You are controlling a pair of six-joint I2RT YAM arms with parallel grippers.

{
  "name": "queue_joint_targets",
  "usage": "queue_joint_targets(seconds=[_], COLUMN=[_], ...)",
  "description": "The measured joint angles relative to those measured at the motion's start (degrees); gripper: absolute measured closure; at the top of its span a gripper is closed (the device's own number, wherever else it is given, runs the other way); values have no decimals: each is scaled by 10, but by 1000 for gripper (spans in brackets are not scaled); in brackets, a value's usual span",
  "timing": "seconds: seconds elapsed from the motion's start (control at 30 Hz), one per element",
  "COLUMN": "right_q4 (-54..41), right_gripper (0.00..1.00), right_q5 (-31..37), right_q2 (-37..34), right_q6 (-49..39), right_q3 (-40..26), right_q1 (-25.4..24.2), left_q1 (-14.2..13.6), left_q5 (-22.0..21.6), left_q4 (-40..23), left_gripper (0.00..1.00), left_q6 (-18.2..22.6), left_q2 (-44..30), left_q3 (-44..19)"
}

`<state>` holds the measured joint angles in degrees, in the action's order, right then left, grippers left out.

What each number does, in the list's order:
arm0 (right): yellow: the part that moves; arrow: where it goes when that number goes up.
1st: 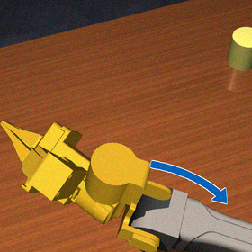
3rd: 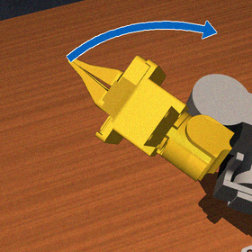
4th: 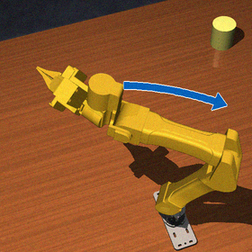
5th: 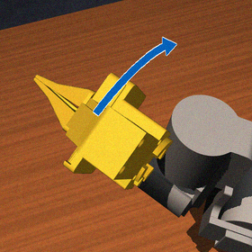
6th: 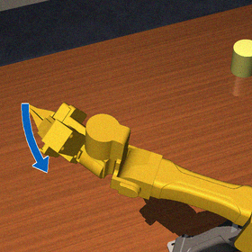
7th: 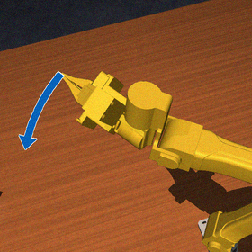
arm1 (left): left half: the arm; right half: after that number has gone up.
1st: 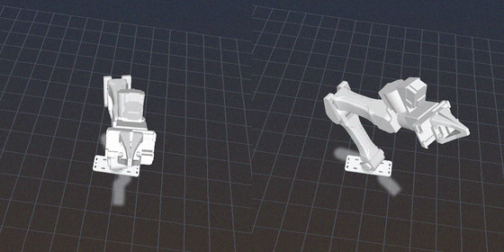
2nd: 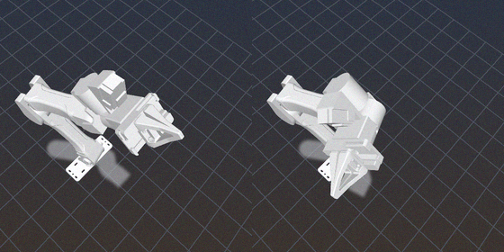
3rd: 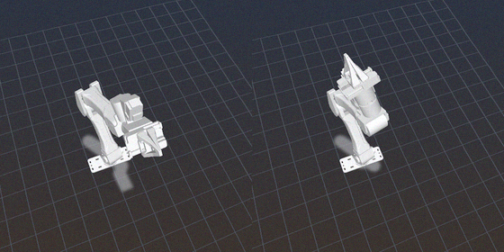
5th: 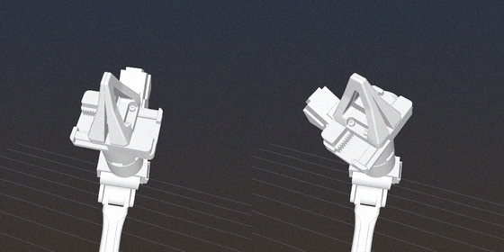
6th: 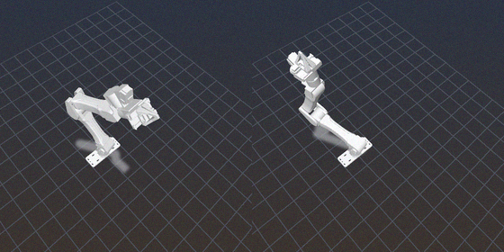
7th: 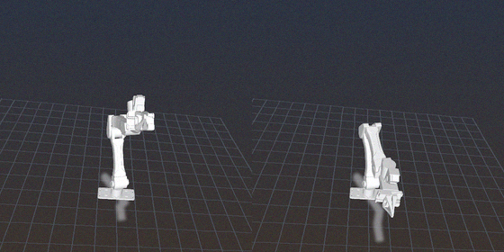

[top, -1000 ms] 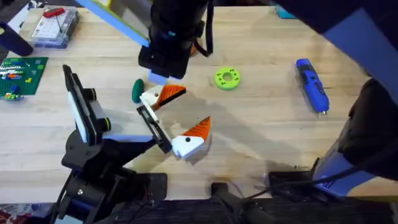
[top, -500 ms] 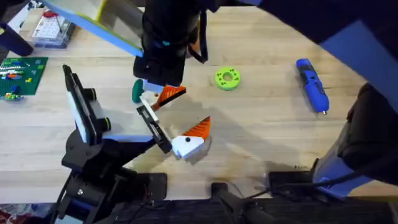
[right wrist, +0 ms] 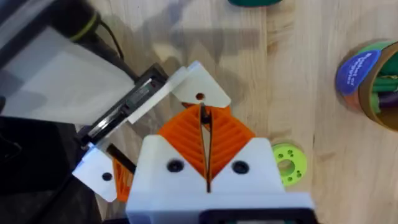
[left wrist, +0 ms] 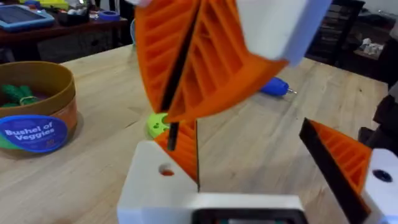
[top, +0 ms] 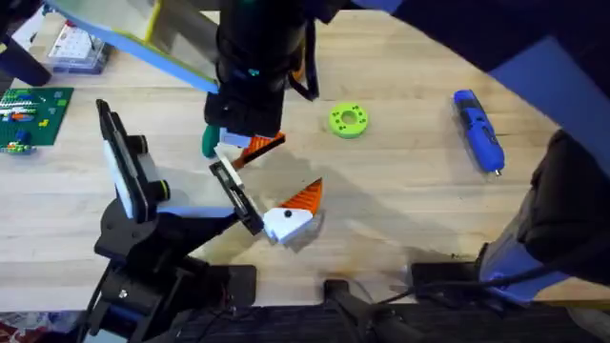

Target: Pick up the gripper from the table and insert it into the empty holder that is missing its gripper. Then pick up a screw, insert it into the mounting hole, and use the screwdriver to tighten it. Finally, clean up the table by picking up the vegetable and placing it into the bucket.

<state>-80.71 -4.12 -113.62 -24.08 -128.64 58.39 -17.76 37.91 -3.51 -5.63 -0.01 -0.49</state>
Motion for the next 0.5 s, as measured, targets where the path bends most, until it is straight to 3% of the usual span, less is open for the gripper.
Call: queue_joint_targets(seconds=[0.5], right_q4=[-4], right_gripper=[998], right_q5=[0], right_q2=[0], right_q6=[-4], right_q3=[0], right_q1=[0], left_q1=[0], left_q5=[0], left_q4=[0], left_gripper=[10], left_q6=[0], left_q2=[0], left_q3=[0])
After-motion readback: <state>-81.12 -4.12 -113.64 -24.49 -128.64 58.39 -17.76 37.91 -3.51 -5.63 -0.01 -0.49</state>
